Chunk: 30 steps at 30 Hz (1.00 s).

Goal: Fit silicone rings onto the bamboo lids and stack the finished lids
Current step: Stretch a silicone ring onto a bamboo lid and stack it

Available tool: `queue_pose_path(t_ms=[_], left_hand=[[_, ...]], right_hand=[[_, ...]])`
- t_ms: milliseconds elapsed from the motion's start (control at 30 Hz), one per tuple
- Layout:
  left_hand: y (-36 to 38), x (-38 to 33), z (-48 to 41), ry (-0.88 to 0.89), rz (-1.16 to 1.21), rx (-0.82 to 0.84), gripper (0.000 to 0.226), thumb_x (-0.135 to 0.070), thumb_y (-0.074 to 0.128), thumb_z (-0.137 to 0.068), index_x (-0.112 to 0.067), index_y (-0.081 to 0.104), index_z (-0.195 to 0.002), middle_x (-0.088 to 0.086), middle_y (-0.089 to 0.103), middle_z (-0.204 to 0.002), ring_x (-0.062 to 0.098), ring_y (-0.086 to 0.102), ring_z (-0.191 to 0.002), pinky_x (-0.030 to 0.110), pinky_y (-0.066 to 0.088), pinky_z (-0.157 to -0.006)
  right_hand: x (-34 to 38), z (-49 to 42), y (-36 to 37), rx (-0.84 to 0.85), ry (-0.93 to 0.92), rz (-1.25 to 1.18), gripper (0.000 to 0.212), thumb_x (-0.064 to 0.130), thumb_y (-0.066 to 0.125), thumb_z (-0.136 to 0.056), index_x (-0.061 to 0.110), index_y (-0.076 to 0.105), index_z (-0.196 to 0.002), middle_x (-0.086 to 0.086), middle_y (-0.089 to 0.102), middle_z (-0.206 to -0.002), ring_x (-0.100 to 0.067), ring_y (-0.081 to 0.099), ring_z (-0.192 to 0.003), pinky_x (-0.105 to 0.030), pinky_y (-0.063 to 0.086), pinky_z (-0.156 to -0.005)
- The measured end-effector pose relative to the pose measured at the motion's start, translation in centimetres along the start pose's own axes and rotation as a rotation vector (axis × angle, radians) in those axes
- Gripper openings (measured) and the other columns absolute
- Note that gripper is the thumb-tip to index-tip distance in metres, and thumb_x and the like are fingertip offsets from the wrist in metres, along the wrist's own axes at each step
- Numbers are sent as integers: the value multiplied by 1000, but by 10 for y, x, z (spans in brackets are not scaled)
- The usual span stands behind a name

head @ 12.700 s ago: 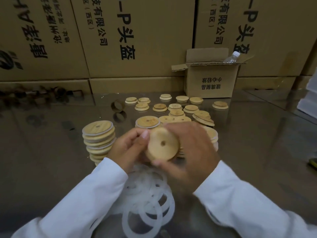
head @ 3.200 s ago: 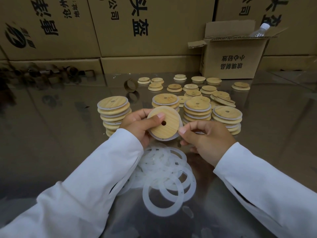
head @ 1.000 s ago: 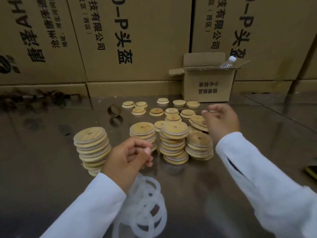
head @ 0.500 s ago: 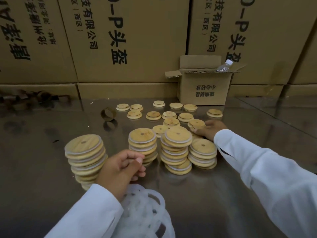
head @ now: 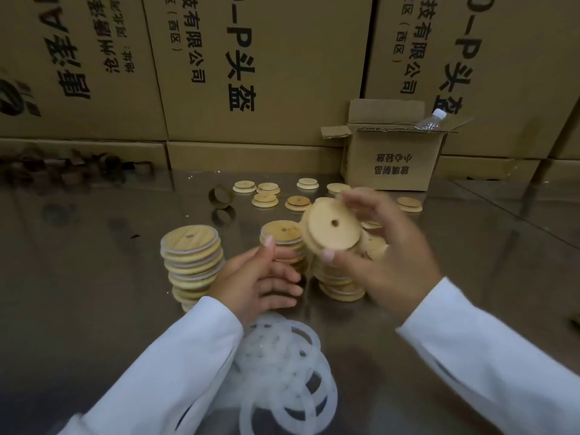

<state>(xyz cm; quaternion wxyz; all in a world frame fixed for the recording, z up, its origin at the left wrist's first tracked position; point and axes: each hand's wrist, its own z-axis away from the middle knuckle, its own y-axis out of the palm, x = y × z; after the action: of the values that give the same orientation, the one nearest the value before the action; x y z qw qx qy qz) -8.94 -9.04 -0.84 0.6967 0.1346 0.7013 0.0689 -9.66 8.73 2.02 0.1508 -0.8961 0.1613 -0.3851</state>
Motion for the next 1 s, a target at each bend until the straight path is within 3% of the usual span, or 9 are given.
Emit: queue_pose_path(t_ms=[200, 333, 400, 500, 567, 633, 800, 900, 1000], left_hand=[[-7, 4, 6, 114, -6, 46, 37, -31, 61, -63, -3, 67, -86, 10, 70, -73, 18, 68, -65, 24, 53, -54], [-11, 5, 6, 172, -124, 17, 26, -23, 62, -65, -3, 65, -82, 7, 68, -68, 16, 65, -63, 23, 54, -59], [-12, 5, 6, 174, -114, 6, 24, -24, 62, -64, -6, 65, -79, 3, 67, -65, 14, 65, -62, 24, 54, -55], [-15, 5, 4, 189, -149, -32, 22, -30, 63, -63, -12, 67, -74, 0, 65, -64, 14, 63, -64, 27, 53, -56], [-16, 6, 3, 206, -173, -41, 20, -34, 63, -62, -17, 69, -72, 0, 64, -65, 15, 61, -66, 31, 50, -61], [-16, 7, 2, 215, -171, -28, 18, -35, 64, -62, -20, 71, -69, -2, 65, -65, 12, 62, -66, 27, 51, -59], [-17, 8, 0, 223, -158, -21, 15, -33, 64, -64, -19, 70, -67, -5, 63, -61, 7, 61, -60, 20, 49, -51], [-19, 9, -1, 226, -201, -21, 10, -32, 73, -67, -22, 70, -68, -6, 62, -62, 8, 60, -62, 22, 49, -55], [-19, 9, -2, 228, -215, -32, 11, -34, 65, -70, -24, 70, -68, -7, 63, -63, 9, 60, -64, 27, 48, -61]], right_hand=[[8, 33, 37, 136, -33, 62, 67, 26, 80, -66, 52, 38, -111, 26, 48, -119, 2, 43, -118, -22, 39, -99], [3, 37, 39, 171, -36, 74, 91, 25, 84, -62, 50, 24, -125, 19, 40, -134, 2, 35, -128, -17, 31, -106], [-2, 40, 36, 175, 21, 92, 96, 28, 85, -59, 53, 20, -125, 19, 39, -133, 7, 35, -123, -4, 27, -100], [-10, 44, 33, 200, 102, 190, 66, 33, 79, -67, 51, 33, -111, 21, 43, -113, 3, 43, -106, 2, 32, -82], [-12, 45, 36, 273, 93, 283, 30, 34, 71, -75, 40, 49, -95, 17, 46, -96, -6, 45, -97, -9, 34, -75], [-13, 44, 41, 360, 91, 327, 10, 35, 67, -79, 30, 60, -85, 12, 49, -89, -10, 44, -94, -21, 35, -77], [-11, 48, 52, 469, 103, 313, 18, 45, 61, -81, 31, 67, -91, 15, 49, -87, -7, 43, -94, -25, 39, -80], [-9, 49, 55, 466, 95, 313, 20, 47, 61, -80, 32, 67, -92, 19, 44, -81, -6, 43, -91, -24, 39, -77], [-7, 49, 58, 454, 129, 270, 17, 43, 64, -79, 31, 67, -91, 19, 46, -84, -6, 44, -93, -23, 39, -79]])
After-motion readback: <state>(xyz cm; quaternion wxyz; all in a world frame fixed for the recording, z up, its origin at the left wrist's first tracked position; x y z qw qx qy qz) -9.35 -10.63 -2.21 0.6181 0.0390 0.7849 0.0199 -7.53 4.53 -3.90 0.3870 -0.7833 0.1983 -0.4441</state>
